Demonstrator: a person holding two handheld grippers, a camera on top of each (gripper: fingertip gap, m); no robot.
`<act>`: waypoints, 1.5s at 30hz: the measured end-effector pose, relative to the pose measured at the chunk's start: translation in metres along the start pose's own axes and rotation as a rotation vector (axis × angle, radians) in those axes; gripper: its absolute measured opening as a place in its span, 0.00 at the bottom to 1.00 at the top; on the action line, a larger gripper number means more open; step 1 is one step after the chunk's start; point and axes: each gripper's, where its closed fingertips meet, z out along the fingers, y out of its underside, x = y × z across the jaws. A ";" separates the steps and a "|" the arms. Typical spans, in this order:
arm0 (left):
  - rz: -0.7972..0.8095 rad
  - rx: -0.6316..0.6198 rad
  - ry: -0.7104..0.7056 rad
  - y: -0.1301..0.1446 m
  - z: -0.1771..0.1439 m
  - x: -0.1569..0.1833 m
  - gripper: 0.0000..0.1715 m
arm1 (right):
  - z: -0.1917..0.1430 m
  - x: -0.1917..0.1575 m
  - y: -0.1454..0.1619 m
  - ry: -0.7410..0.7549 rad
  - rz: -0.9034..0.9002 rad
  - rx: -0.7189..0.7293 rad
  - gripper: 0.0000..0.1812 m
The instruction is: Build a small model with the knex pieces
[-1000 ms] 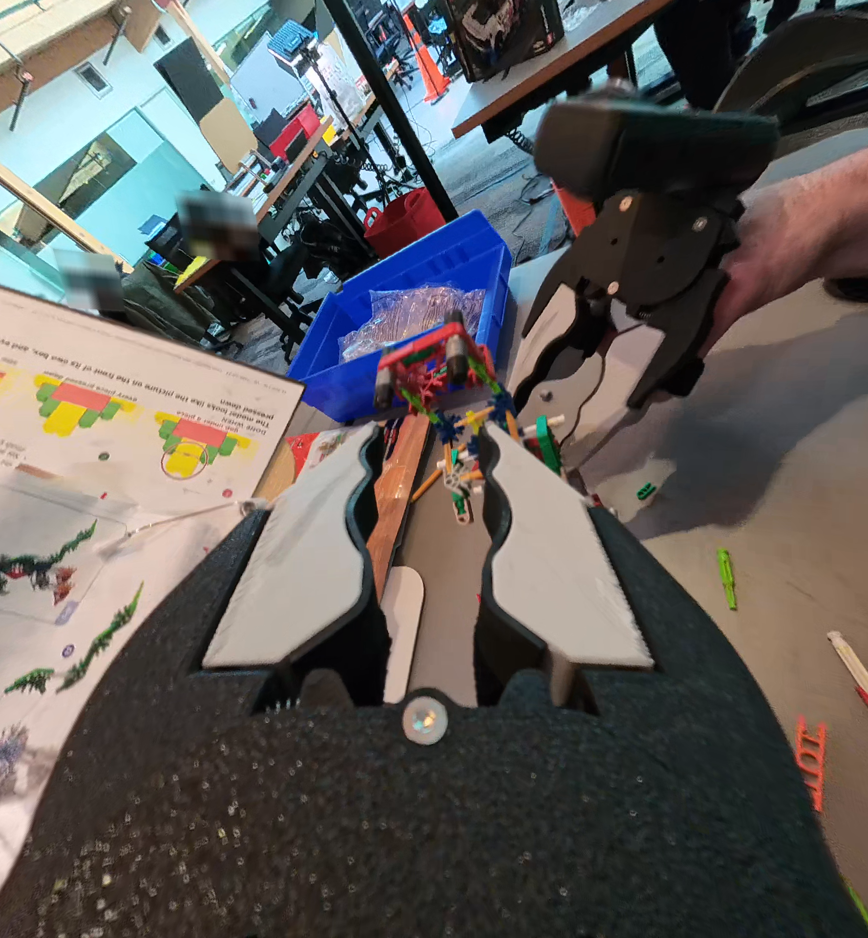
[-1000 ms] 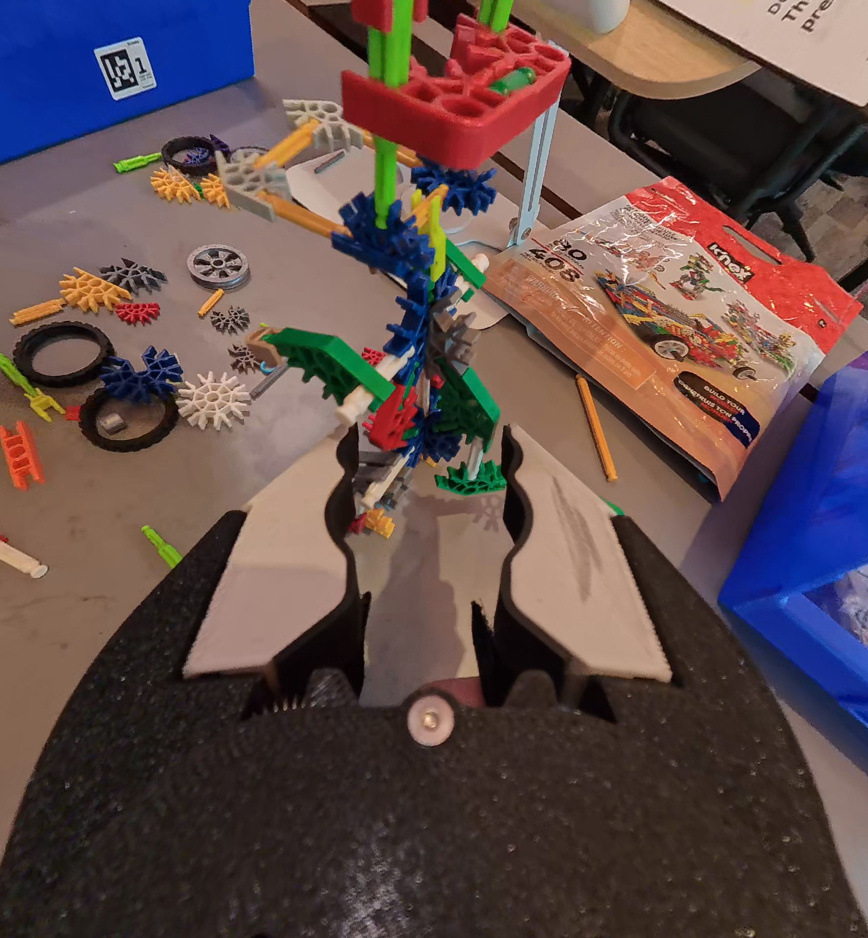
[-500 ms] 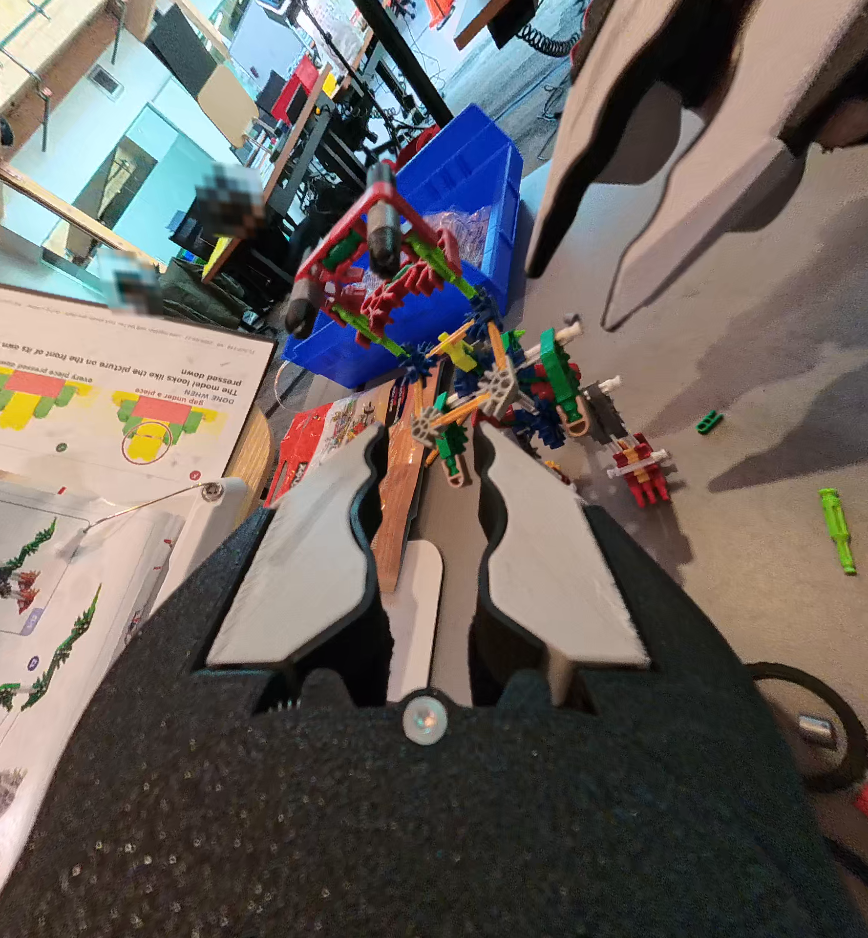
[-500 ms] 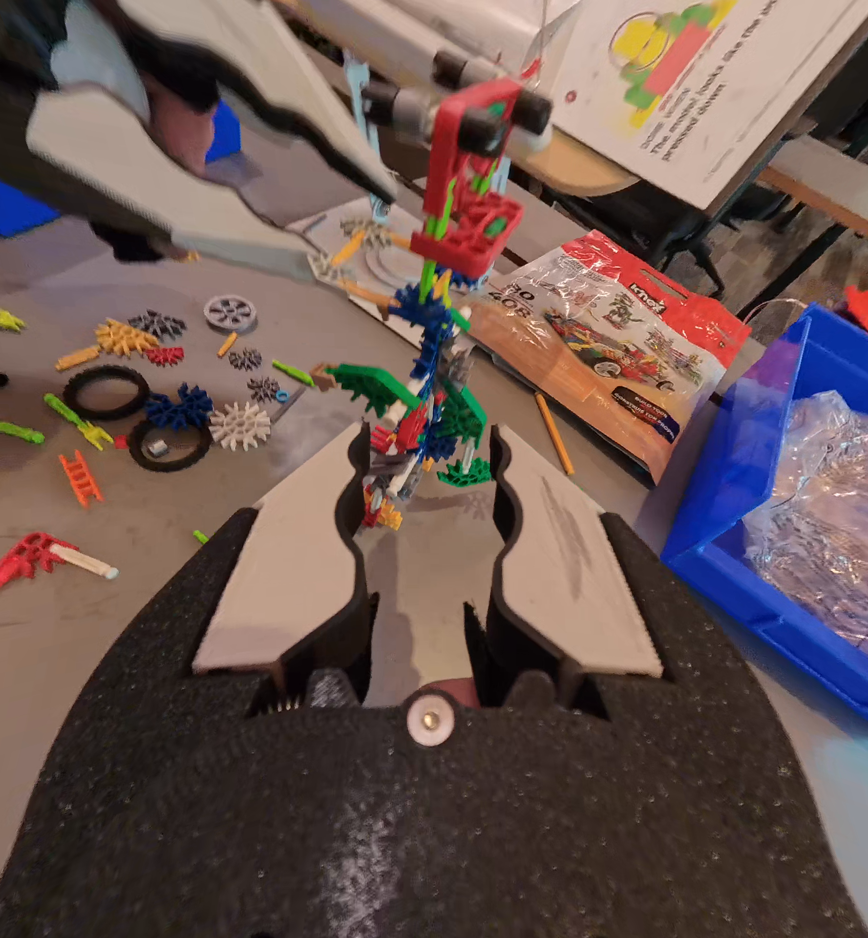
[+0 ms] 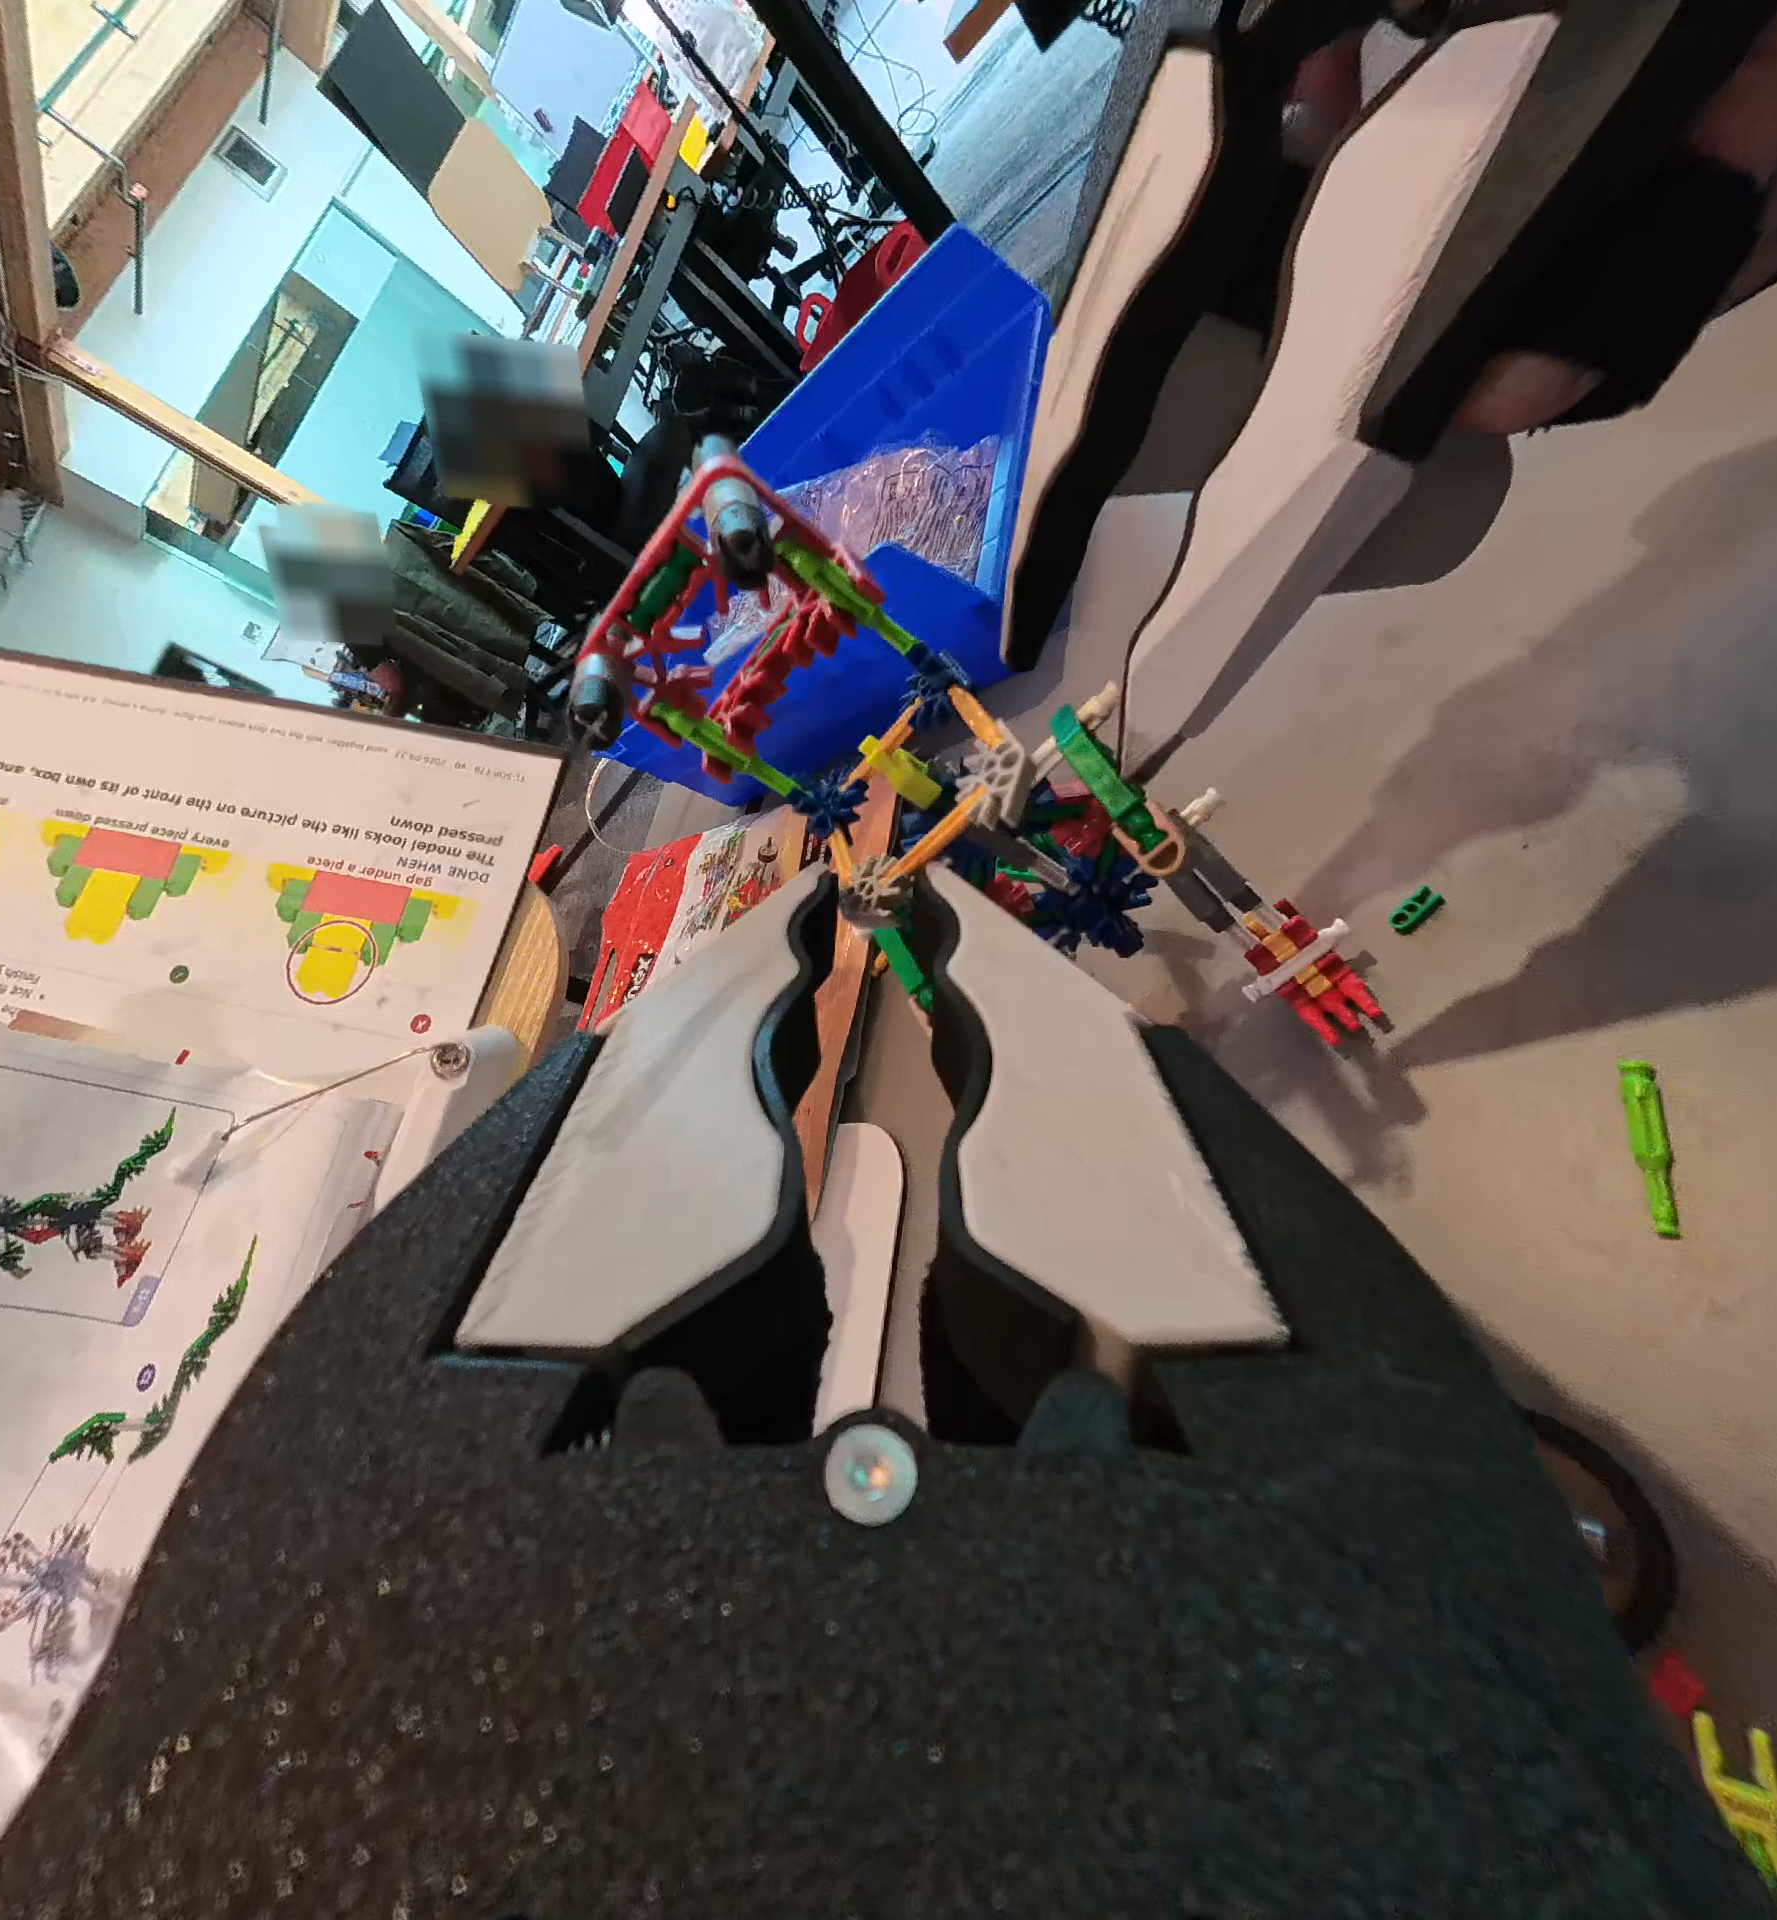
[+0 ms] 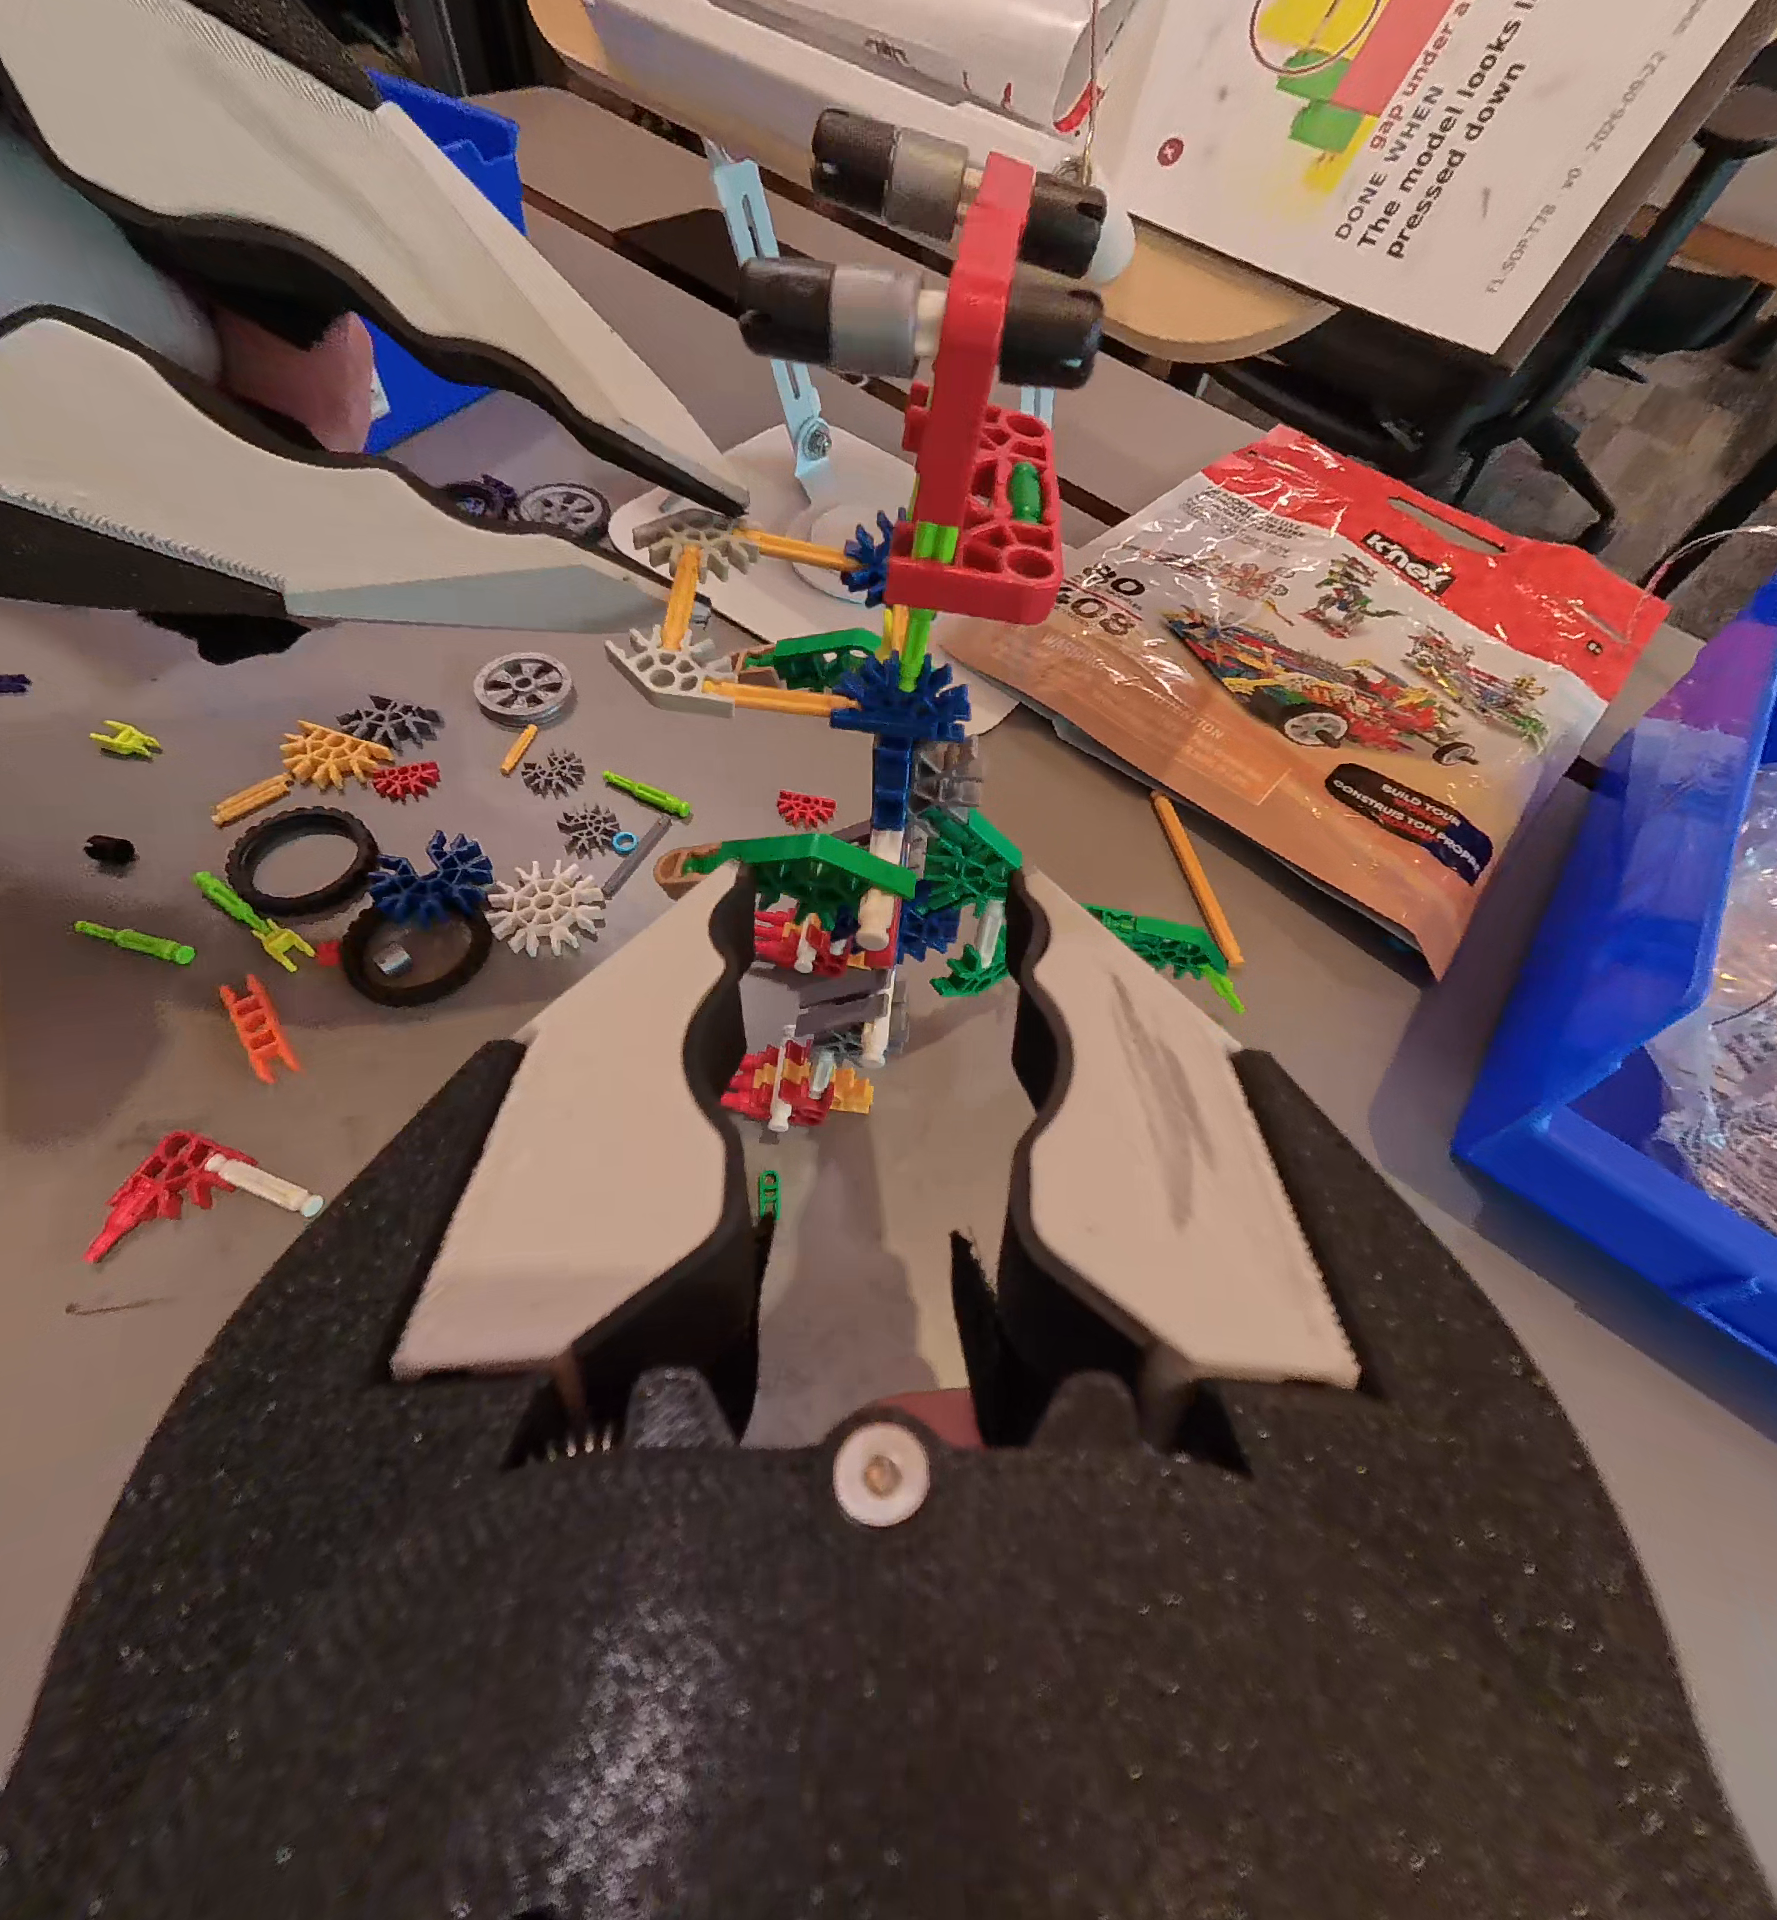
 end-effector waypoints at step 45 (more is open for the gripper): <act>-0.025 0.025 -0.053 0.000 0.000 0.002 0.07 | 0.002 -0.012 0.001 0.019 -0.084 0.002 0.28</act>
